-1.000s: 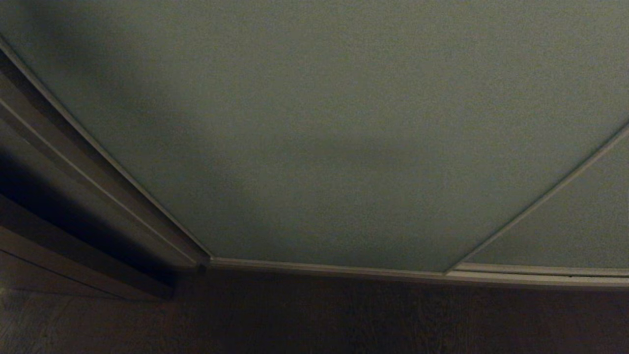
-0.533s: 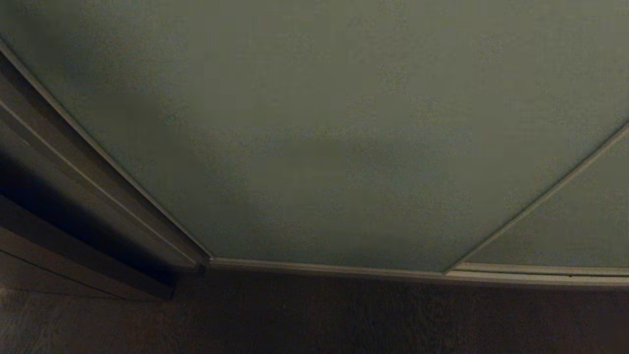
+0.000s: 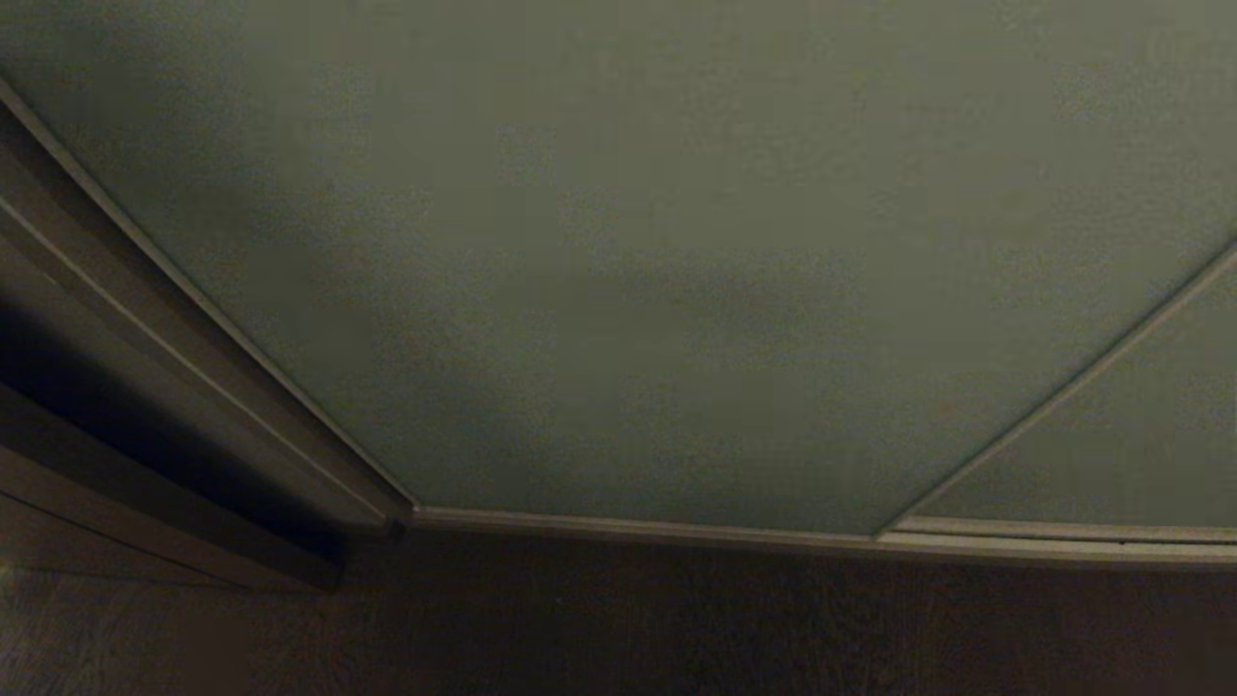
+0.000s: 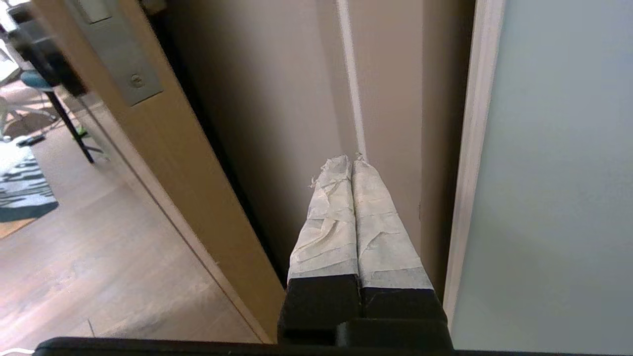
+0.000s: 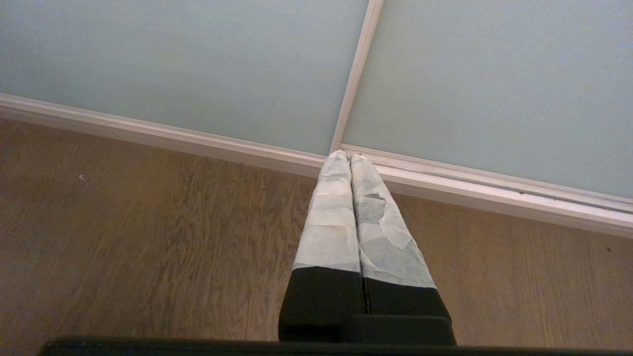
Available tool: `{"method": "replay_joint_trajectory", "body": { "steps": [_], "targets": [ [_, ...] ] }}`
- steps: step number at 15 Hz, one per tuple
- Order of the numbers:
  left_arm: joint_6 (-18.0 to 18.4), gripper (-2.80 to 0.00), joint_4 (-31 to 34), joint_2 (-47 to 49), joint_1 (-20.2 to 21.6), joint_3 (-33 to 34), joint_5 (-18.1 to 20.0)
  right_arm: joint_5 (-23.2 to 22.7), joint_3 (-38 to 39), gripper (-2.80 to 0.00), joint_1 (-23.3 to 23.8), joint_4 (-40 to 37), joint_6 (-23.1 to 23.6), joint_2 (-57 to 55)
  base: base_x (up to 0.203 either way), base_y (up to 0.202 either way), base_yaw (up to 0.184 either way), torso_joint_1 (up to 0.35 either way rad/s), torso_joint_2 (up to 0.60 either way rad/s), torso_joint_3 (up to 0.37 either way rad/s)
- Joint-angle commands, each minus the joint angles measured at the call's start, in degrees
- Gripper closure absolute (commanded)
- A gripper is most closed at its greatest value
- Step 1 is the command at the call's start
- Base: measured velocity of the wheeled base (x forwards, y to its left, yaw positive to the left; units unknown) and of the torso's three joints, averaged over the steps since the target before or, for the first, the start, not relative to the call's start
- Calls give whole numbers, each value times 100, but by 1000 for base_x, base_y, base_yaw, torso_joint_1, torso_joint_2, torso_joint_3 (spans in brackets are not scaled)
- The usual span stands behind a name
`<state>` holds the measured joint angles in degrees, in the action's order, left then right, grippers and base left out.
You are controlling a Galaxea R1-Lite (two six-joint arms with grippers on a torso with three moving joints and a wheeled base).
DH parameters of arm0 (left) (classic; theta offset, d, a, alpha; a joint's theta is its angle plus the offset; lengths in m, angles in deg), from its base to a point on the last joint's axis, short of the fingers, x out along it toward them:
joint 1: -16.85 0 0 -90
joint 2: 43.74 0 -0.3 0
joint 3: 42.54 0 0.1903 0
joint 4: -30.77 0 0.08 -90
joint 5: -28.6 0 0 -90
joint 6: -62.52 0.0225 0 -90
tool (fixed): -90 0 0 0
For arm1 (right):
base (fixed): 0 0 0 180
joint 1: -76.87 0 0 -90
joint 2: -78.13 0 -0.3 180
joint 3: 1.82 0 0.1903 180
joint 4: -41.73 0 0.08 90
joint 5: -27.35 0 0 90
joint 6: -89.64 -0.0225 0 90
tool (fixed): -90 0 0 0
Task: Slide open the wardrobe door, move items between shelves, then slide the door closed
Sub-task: Open the door
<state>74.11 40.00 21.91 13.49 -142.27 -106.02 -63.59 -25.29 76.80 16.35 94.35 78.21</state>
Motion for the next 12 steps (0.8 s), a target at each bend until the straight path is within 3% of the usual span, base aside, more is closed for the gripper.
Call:
{"method": "replay_joint_trajectory", "body": {
  "steps": [1, 7, 12],
  "targets": [
    [-18, 0, -19, 292, 37, -118, -12, -3, 1, 0, -1, -1, 4, 1, 0, 0, 0, 0, 0, 0],
    [-59, 0, -150, 842, 95, -491, 228, -3, 1, 0, -1, -1, 4, 1, 0, 0, 0, 0, 0, 0],
    [-96, 0, -160, 1162, 513, -801, 629, -3, 1, 0, -1, -1, 4, 1, 0, 0, 0, 0, 0, 0]
  ]
}}
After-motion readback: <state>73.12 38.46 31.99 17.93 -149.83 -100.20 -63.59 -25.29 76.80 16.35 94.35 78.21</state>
